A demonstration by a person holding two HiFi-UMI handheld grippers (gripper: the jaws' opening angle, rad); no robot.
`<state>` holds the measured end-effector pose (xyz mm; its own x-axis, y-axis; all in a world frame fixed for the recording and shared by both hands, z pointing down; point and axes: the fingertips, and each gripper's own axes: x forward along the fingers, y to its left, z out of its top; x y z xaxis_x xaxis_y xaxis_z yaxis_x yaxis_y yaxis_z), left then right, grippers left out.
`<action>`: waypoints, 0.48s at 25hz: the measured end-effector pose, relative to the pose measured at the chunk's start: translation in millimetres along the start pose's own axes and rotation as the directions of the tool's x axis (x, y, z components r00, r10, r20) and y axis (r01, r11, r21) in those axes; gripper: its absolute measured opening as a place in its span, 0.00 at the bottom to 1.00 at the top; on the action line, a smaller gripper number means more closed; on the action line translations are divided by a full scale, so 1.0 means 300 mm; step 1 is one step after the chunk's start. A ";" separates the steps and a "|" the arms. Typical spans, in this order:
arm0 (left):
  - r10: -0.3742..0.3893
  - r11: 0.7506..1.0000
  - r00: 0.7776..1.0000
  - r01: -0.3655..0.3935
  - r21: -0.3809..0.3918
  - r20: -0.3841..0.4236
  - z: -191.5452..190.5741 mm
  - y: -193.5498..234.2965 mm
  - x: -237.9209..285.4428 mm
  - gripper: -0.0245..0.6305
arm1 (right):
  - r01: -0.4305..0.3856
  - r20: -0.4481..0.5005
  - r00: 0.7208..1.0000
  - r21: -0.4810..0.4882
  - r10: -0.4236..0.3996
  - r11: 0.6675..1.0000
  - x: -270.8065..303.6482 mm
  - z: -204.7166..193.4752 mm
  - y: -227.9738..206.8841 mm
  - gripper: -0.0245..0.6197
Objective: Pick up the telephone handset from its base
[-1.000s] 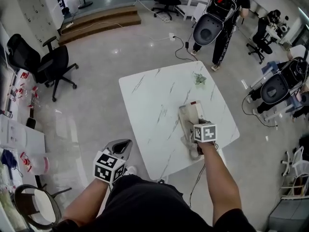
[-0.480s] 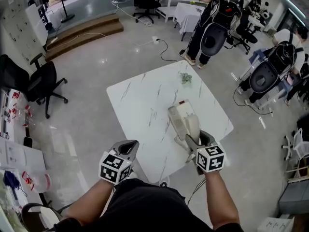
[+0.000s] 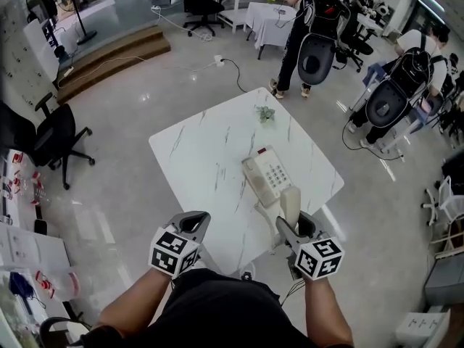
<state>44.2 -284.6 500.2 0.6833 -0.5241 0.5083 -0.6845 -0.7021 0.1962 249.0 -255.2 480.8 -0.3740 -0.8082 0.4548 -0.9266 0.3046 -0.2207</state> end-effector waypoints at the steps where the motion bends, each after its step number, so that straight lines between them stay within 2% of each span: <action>1: -0.002 1.000 1.000 0.002 -0.001 0.003 0.002 -0.002 0.003 0.04 | -0.005 0.006 1.000 0.020 0.005 1.000 -0.009 -0.006 0.001 0.37; 12: -0.018 1.000 1.000 0.018 -0.002 -0.002 -0.011 -0.027 0.015 0.04 | 0.026 -0.002 1.000 0.070 -0.026 0.997 -0.072 -0.096 -0.014 0.37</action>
<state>52.0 -279.6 503.5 0.6948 -0.5107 0.5064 -0.6728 -0.7104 0.2066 259.9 -224.4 496.8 -0.3503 -0.8148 0.4619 -0.9308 0.2480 -0.2686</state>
